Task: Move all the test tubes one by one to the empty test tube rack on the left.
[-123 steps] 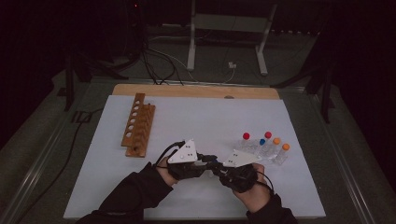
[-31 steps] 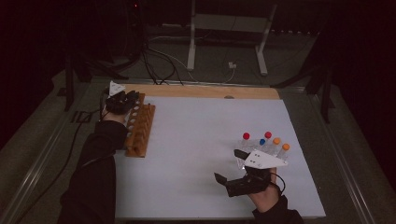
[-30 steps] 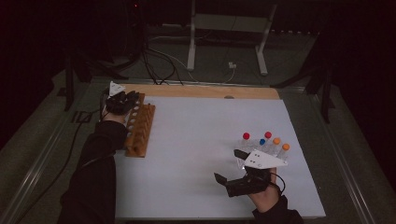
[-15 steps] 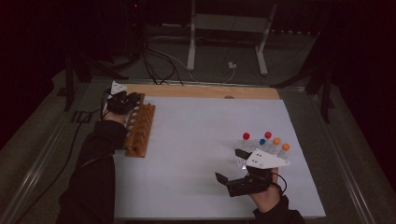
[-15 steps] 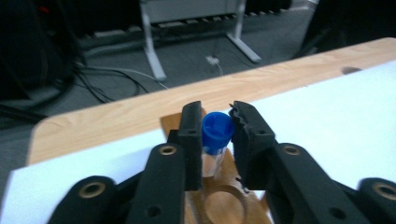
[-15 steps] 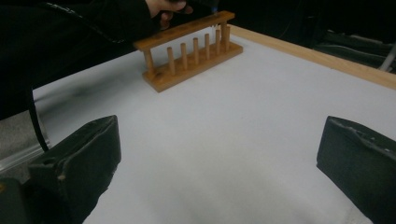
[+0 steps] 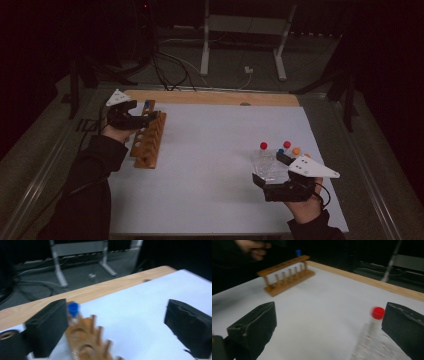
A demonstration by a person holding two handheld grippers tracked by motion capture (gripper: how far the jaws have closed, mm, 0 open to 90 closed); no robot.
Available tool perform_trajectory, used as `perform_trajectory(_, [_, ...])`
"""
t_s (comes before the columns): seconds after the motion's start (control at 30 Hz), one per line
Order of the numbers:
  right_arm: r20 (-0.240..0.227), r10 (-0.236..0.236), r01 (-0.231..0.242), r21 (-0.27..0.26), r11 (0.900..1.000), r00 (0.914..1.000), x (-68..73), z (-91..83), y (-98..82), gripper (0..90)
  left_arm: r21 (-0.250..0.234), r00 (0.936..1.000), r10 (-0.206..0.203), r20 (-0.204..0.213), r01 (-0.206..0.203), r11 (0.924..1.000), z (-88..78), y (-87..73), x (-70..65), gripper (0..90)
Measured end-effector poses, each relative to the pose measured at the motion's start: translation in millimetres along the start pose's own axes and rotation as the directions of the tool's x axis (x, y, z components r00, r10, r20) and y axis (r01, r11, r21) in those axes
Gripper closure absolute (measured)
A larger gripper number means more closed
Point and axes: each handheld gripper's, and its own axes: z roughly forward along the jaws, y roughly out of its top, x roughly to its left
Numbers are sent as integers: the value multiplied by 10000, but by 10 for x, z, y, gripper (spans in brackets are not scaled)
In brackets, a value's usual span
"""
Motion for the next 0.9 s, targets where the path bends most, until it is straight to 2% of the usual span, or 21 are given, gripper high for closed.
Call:
perform_trajectory(0.03, [226, 218, -221, 126, 9997, 9995, -54, -5, -32, 0, -49, 9998, 109, 172, -108, 9999, -40, -14, -41, 20])
perform_trajectory(0.07, [226, 218, -221, 126, 9997, 9995, -54, -5, -32, 0, -25, 9989, 215, 427, -214, 9998, -104, -38, -111, 20])
perform_trajectory(0.1, [610, 430, -450, 332, 9984, 9972, -109, -5, -85, 0, -45, 9981, 352, 513, -350, 9994, -155, -60, -173, 20])
perform_trajectory(0.2, [844, 488, -532, 507, 9973, 9952, -154, -4, -134, 0, -297, 9930, 497, 1072, -468, 9985, -305, -132, -344, 17])
perform_trajectory(0.23, [1154, 553, -631, 645, 9959, 9918, -202, 2, -177, 23, -261, 9885, 619, 1379, -589, 9979, -375, -177, -466, 17])
perform_trajectory(0.27, [1154, 553, -631, 645, 9959, 9918, -202, 2, -177, 23, -261, 9885, 619, 1379, -589, 9979, -375, -177, -466, 17])
perform_trajectory(0.3, [1287, 630, -724, 692, 9950, 9897, -225, 6, -194, 34, -316, 9868, 748, 1436, -709, 9970, -412, -202, -535, 17])
perform_trajectory(0.33, [1471, 649, -769, 776, 9940, 9870, -247, 13, -208, 56, -387, 9819, 862, 1687, -808, 9960, -448, -227, -595, 17])
perform_trajectory(0.37, [1645, 656, -804, 853, 9931, 9842, -266, 21, -221, 58, -383, 9800, 947, 1747, -894, 9953, -480, -251, -659, 17])
perform_trajectory(0.43, [2004, 710, -924, 995, 9907, 9771, -298, 39, -242, 126, -488, 9722, 1077, 2080, -996, 9938, -546, -309, -777, 17])
perform_trajectory(0.47, [2081, 740, -978, 1066, 9895, 9753, -314, 44, -252, 190, -509, 9697, 1163, 2149, -1078, 9929, -576, -340, -837, 17])
perform_trajectory(0.5, [2138, 807, -1063, 1108, 9881, 9735, -328, 51, -261, 215, -529, 9657, 1223, 2291, -1131, 9922, -607, -373, -892, 17])
perform_trajectory(0.6, [2570, 1021, -1433, 1471, 9787, 9610, -368, 87, -280, 301, -471, 9517, 1386, 2740, -1307, 9903, -679, -475, -1027, 17])
perform_trajectory(0.67, [2617, 1054, -1487, 1516, 9772, 9594, -378, 94, -281, 306, -391, 9475, 1379, 2886, -1322, 9905, -712, -548, -1097, 17])
perform_trajectory(0.7, [2688, 1065, -1534, 1600, 9751, 9573, -386, 104, -281, 342, -385, 9438, 1426, 2980, -1374, 9898, -729, -585, -1129, 17])
perform_trajectory(0.77, [2797, 1025, -1589, 1870, 9694, 9546, -401, 138, -280, 407, -415, 9420, 1543, 2981, -1487, 9880, -754, -655, -1197, 17])
perform_trajectory(0.87, [3147, 1059, -1815, 2216, 9581, 9433, -431, 221, -288, 463, -424, 9366, 1583, 3126, -1528, 9874, -770, -746, -1289, 17])
perform_trajectory(0.9, [3295, 1060, -1901, 2346, 9533, 9382, -441, 251, -291, 468, -401, 9324, 1563, 3259, -1515, 9876, -768, -775, -1312, 18])
